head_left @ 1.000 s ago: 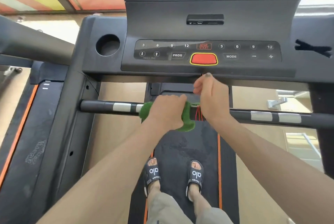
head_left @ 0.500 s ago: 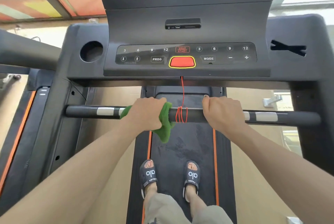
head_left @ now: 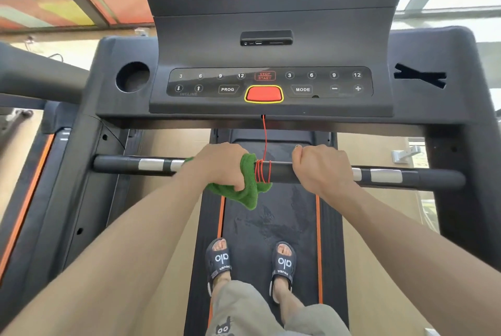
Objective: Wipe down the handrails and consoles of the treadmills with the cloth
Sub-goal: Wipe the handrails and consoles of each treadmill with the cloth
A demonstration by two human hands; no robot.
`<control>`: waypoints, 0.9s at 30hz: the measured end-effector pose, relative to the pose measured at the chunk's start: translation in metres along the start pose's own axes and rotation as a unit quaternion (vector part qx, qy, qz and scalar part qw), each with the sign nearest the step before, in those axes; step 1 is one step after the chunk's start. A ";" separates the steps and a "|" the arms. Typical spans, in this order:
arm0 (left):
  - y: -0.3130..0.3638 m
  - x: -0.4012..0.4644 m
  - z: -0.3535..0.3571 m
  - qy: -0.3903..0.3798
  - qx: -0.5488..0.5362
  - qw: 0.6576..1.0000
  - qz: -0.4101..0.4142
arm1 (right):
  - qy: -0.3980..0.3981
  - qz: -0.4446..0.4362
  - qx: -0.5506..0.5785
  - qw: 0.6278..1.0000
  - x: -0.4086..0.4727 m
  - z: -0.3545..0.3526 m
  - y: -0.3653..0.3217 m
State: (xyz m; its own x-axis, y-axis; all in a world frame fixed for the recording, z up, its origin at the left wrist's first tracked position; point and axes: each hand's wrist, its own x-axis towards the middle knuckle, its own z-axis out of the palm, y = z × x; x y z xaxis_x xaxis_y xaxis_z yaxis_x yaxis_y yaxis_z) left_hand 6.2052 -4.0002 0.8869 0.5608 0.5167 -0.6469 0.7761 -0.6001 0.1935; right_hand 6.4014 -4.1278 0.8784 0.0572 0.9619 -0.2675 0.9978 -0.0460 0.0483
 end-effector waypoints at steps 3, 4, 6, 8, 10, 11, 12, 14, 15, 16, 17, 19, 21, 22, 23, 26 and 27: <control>0.010 -0.010 0.036 0.253 0.129 0.959 0.001 | 0.012 0.012 -0.015 1.000 0.001 0.003 -0.001; 0.012 -0.011 0.046 0.323 0.144 0.935 0.004 | 0.014 0.006 -0.023 1.000 0.002 0.002 -0.002; 0.017 -0.010 0.063 0.423 0.153 0.893 0.004 | 0.004 0.002 -0.031 1.000 0.001 0.001 -0.001; 0.016 -0.009 0.067 0.448 0.142 0.883 0.014 | -0.014 0.002 -0.030 0.999 0.000 -0.001 0.000; 0.015 -0.011 0.055 0.389 0.141 0.910 0.028 | -0.027 0.013 -0.018 0.999 0.001 -0.003 -0.001; 0.013 -0.012 0.046 0.332 0.141 0.932 0.032 | -0.029 0.014 -0.006 0.999 0.002 -0.005 -0.002; 0.011 -0.012 0.037 0.269 0.138 0.952 0.037 | -0.026 0.017 0.003 1.000 0.002 -0.005 -0.002; 0.005 -0.010 0.020 0.181 0.124 0.974 0.062 | -0.018 0.031 0.006 0.999 0.003 -0.003 -0.002; 0.002 -0.010 0.014 0.151 0.104 0.981 0.071 | -0.015 0.032 0.003 0.999 0.003 -0.002 -0.001; -0.001 -0.012 0.010 0.130 0.082 0.985 0.077 | -0.013 0.030 0.003 0.999 0.002 -0.003 -0.001; -0.004 -0.014 0.009 0.121 0.071 0.987 0.081 | -0.011 0.028 0.007 1.000 0.002 -0.003 -0.001; -0.006 -0.019 0.013 0.124 0.076 0.986 0.078 | -0.010 0.042 0.026 0.999 0.001 -0.004 0.000; -0.006 -0.024 0.011 0.130 0.075 0.986 0.074 | -0.011 0.061 0.068 0.996 0.003 -0.002 0.003; -0.007 -0.025 0.008 0.135 0.071 0.986 0.070 | -0.001 0.080 0.099 0.992 0.002 -0.003 0.003; -0.007 -0.028 0.005 0.152 0.054 0.985 0.065 | 0.007 0.093 0.124 0.988 0.003 -0.003 0.004; -0.003 -0.039 -0.012 0.304 -0.047 0.946 0.102 | 0.039 0.159 0.273 0.948 0.000 -0.009 0.010; 0.005 -0.044 -0.019 0.354 -0.076 0.923 0.131 | 0.048 0.180 0.308 0.933 -0.002 -0.014 0.013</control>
State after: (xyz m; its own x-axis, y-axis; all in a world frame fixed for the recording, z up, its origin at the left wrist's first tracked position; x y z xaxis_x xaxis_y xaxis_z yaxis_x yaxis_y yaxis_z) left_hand 6.1896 -4.0144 0.9306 0.7405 0.6683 0.0702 0.5888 -0.6956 0.4116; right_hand 6.4139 -4.1265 0.8931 0.4188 0.8726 -0.2515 0.7465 -0.4885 -0.4518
